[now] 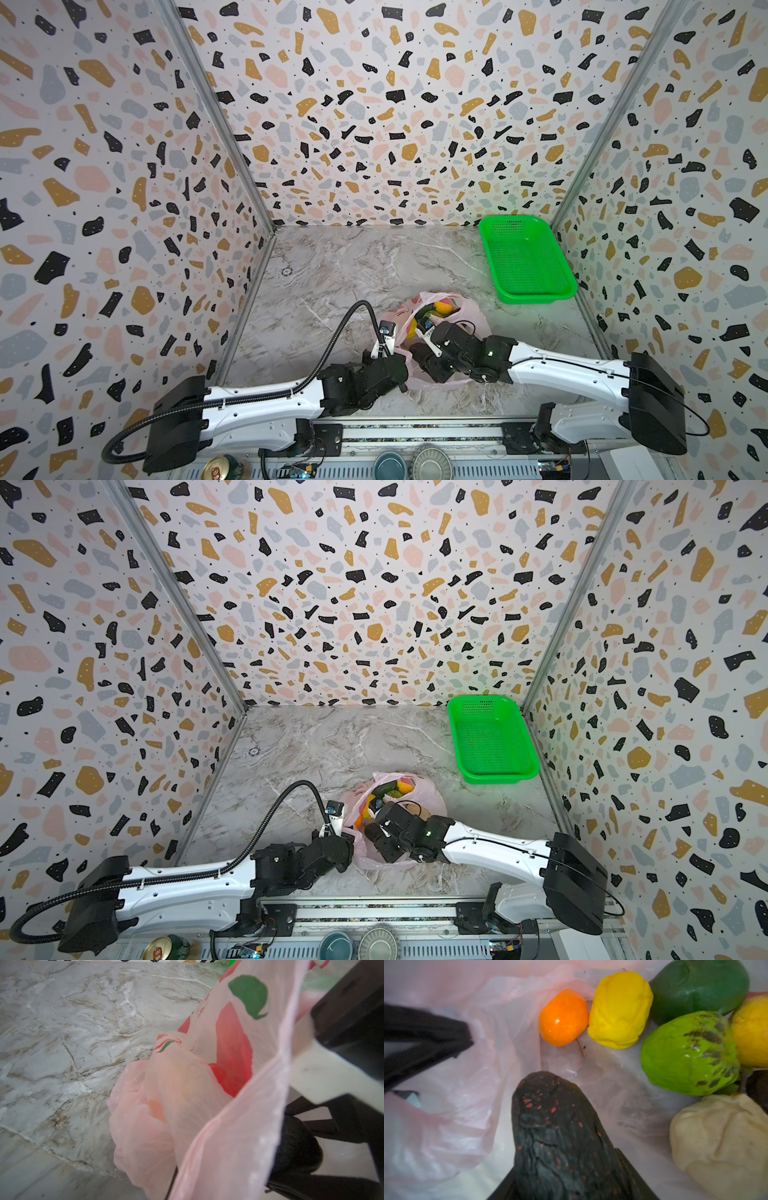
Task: Untie the knot of the plastic bag and take out the fruit
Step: 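Lift the avocado out of the bag with the right gripper toward the green basket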
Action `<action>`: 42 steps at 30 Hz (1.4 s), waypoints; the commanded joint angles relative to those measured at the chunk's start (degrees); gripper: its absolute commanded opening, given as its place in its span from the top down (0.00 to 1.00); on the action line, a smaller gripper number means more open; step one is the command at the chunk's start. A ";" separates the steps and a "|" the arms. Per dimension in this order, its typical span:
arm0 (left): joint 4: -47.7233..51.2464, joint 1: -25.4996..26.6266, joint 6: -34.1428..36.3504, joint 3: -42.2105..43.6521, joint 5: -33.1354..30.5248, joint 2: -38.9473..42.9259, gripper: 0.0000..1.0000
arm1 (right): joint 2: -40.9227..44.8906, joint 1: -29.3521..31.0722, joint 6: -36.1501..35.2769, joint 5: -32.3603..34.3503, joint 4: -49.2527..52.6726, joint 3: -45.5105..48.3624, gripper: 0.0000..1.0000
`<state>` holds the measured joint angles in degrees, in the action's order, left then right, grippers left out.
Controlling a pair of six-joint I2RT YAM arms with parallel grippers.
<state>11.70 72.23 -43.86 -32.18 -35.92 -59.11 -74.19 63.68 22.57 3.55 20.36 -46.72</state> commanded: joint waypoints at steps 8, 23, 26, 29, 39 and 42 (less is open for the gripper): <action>0.57 -0.51 1.77 -3.14 -0.04 -0.11 1.00 | 6.66 1.55 7.03 4.90 12.05 -9.32 0.64; -1.12 -0.51 1.23 -4.67 0.40 -4.23 1.00 | 13.08 -12.67 4.74 -2.20 22.81 -24.54 0.64; -1.18 -0.51 2.04 -4.31 -0.03 -4.19 1.00 | 12.42 -17.58 4.05 -2.24 22.76 -26.98 0.64; -0.98 -0.51 2.22 -4.01 -0.02 -3.48 1.00 | 11.40 -24.81 2.88 -3.09 21.43 -28.57 0.64; -1.38 -0.51 0.00 -4.71 0.23 -4.84 1.00 | -0.68 -49.89 -4.04 -4.34 10.77 -26.30 0.64; -0.92 -0.59 0.00 -5.19 0.23 -5.75 1.00 | -5.88 -55.21 -4.26 -4.45 6.53 -25.98 0.64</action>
<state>11.90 72.01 -43.18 -35.75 -35.07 -64.12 -78.37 11.55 20.27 -1.26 32.29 -72.88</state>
